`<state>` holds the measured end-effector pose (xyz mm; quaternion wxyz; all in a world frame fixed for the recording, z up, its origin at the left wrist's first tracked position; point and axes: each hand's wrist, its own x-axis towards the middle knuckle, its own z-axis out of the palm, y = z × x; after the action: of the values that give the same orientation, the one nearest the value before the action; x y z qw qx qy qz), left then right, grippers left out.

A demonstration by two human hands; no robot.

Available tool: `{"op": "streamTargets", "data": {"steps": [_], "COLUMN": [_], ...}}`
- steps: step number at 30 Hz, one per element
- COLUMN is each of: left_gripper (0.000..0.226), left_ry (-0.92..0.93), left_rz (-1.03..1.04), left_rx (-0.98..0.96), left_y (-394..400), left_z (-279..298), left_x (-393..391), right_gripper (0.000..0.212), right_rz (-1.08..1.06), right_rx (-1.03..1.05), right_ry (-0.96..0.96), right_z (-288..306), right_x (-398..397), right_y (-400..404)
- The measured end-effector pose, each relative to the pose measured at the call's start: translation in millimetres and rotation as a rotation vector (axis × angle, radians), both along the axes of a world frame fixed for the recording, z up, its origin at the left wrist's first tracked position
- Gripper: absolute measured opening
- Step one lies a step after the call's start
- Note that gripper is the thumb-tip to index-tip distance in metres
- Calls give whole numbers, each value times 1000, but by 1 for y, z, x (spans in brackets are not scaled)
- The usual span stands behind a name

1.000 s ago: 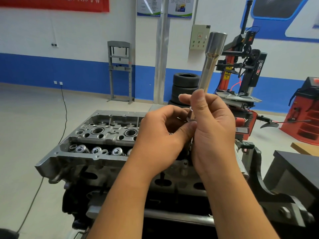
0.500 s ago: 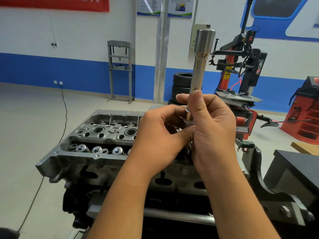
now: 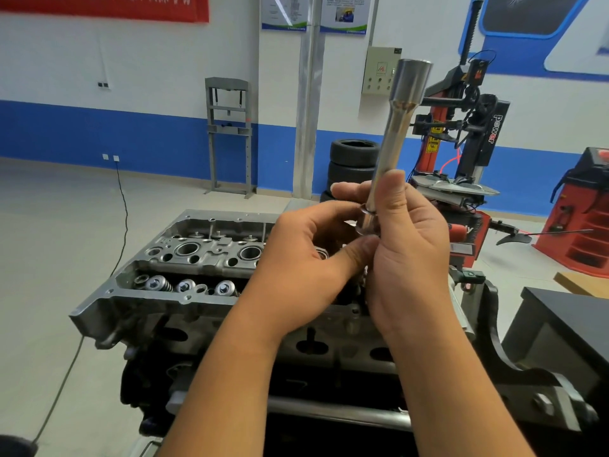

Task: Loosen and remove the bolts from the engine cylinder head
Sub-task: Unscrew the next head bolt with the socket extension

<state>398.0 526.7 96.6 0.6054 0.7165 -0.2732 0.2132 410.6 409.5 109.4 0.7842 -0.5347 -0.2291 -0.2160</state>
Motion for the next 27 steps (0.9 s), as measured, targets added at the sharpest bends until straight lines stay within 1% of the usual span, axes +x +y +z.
{"op": "streamTargets", "data": {"steps": [2,3,6,8,9,12,14,17,19,20,21,23,24,27], "left_gripper": [25,24,17,17,18,20,22,15,15,16,17,22,24,23], "left_ry": [16,21,22,3,-4,13,22,18,-7,-15,-12,12,19,30], "left_rz": [-60,-57,57,143,142,-26,-43,54,150,147,89,-51,-73,-8], "left_rx": [19,15,-22,-20,-9,18,8,-39,-26,-19,-19,-5,3,-9], "left_y": [2,2,-2,-3,-3,0,2,-2,-4,-3,-2,0,1,0], "left_z": [0,0,-1,-2,-2,-1,0,-1,-3,-4,-3,-2,-1,-1], "left_x": [1,1,2,1,1,1,1,2,3,3,4,3,3,4], "right_gripper": [49,47,40,46,47,41,43,37,44,48,49,48,46,42], "right_rz": [-19,-19,30,29,17,5,11,56,59,50,38,10,2,28], "right_rx": [-28,-31,4,3,-6,-28,-28,7,27,25,17,-8,-14,5], "right_ry": [-13,-17,-8,-8,-14,-29,-19,-11,-3,-3,-7,-7,0,13], "right_z": [0,0,0,1,1,0,-1,0,1,1,1,1,1,1], "right_x": [0,0,0,0,1,1,1,1,0,0,0,1,1,0], "right_y": [1,1,1,0,0,1,1,0,1,0,0,1,1,1]}}
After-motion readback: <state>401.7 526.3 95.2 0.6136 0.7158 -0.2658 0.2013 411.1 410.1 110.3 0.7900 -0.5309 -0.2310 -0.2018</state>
